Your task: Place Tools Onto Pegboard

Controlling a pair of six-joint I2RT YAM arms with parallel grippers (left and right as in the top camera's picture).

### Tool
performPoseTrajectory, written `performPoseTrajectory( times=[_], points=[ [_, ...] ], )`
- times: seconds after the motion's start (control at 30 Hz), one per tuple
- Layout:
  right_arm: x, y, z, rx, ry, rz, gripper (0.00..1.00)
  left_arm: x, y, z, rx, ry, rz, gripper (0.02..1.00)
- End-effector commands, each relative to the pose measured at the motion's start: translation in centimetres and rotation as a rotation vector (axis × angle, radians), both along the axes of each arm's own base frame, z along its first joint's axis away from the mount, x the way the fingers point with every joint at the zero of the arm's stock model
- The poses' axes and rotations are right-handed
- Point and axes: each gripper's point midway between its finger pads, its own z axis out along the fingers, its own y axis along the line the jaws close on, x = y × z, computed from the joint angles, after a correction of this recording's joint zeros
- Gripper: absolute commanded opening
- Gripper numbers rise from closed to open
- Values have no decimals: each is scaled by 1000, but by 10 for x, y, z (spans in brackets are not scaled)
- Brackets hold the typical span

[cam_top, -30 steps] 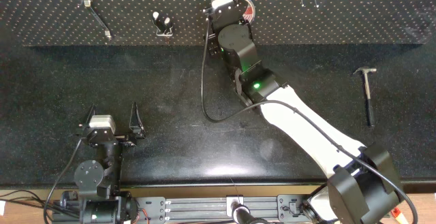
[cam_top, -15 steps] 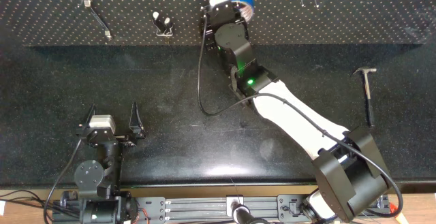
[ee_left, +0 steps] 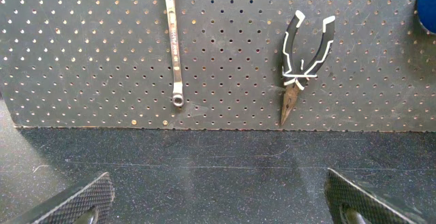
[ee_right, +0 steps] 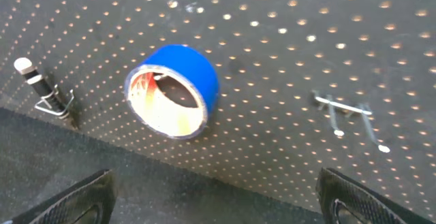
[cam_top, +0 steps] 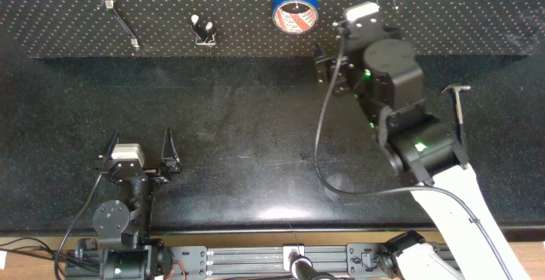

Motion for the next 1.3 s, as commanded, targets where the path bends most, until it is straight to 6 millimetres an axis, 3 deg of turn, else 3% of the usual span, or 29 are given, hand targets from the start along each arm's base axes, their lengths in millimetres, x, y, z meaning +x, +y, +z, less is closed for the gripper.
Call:
performPoseTrajectory(
  times=[0.03,0.2,0.37,0.57,0.67,0.73,0.8,0.9,1.1,1.23,1.3],
  points=[
    [-13,-43,-21,-6,28,-87,954,0,-3,-1,12,1,-16,996],
    [-49,-102,-51,54,-23,-208,954,0,-3,-1,12,1,-16,996],
    [-87,-140,-66,238,-67,-382,956,0,-3,-1,12,1,-16,996],
    [-107,-209,-157,382,303,-619,956,0,-3,-1,12,1,-16,996],
    [-120,-225,-199,422,476,-700,956,0,-3,-1,12,1,-16,996],
    [-120,-227,-211,338,523,-643,956,0,-3,-1,12,1,-16,996],
    [-125,-238,-215,281,539,-692,956,0,-3,-1,12,1,-16,996],
    [-138,-273,-208,275,515,-976,958,0,-3,-1,12,1,-16,996],
    [-125,-302,-202,182,553,-1083,958,0,-3,-1,12,1,-16,996],
    [-110,-298,-215,49,675,-1063,961,0,-3,-1,12,1,-16,996],
    [-90,-279,-224,2,730,-861,961,0,-3,-1,12,1,-16,996]
  ],
)
